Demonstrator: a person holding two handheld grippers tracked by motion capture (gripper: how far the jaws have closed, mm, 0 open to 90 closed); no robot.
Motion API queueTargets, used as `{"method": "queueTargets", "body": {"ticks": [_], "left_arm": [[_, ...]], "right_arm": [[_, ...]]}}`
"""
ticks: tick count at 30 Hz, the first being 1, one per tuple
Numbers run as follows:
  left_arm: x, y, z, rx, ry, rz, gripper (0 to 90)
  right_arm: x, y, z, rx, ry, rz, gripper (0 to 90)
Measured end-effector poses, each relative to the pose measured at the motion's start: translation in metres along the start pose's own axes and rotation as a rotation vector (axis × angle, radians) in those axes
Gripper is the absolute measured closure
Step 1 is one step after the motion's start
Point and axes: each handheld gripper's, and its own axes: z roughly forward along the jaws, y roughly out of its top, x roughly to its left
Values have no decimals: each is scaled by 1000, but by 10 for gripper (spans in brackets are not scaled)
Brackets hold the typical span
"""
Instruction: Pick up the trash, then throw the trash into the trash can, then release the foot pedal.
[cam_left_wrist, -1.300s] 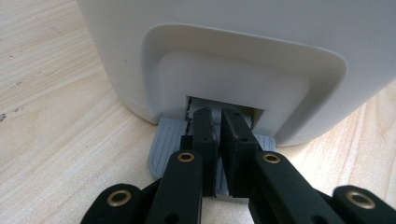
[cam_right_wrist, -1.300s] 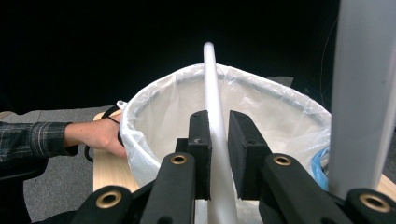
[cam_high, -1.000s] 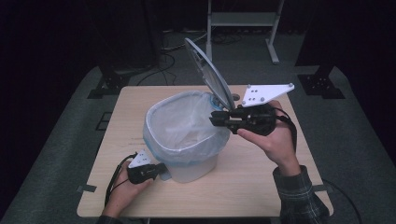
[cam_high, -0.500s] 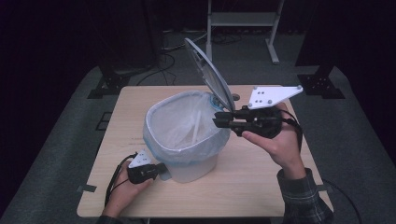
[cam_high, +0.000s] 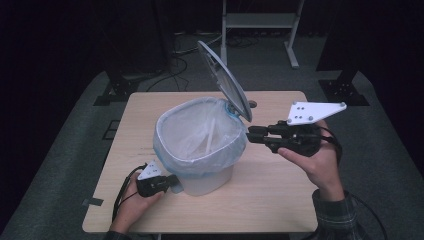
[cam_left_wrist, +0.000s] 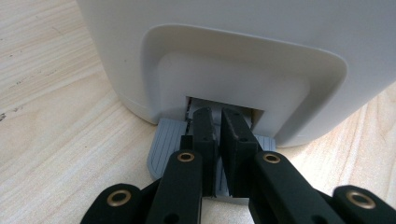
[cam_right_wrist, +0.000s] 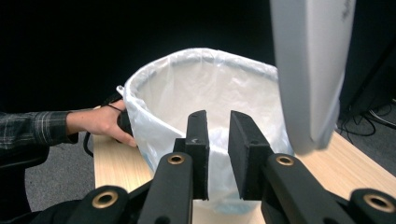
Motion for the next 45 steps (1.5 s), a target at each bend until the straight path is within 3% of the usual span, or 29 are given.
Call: {"method": "queueTargets", "body": {"ticks": [20,29,33,38,41,45], "left_arm": [[1,-1,-1,-7,-3,-14,844],[-1,0,-5,0,-5,-17,819],[-1,1,-10,10,-8,-12,779],[-2,6,-21,-18,-4,-13,728],[-3,9,-28,0,14,-6,672],[-2,11,-34,-22,15,-12,587]], "right_arm": [[-15,-52,-26,22,-67,72,742],[-21,-77,-36,25,-105,101,680],[-24,-87,-35,50,-120,113,631],[-26,-96,-33,71,-129,118,587],[-28,-100,-32,72,-135,125,558],[-30,-104,-30,71,-147,127,496]]}}
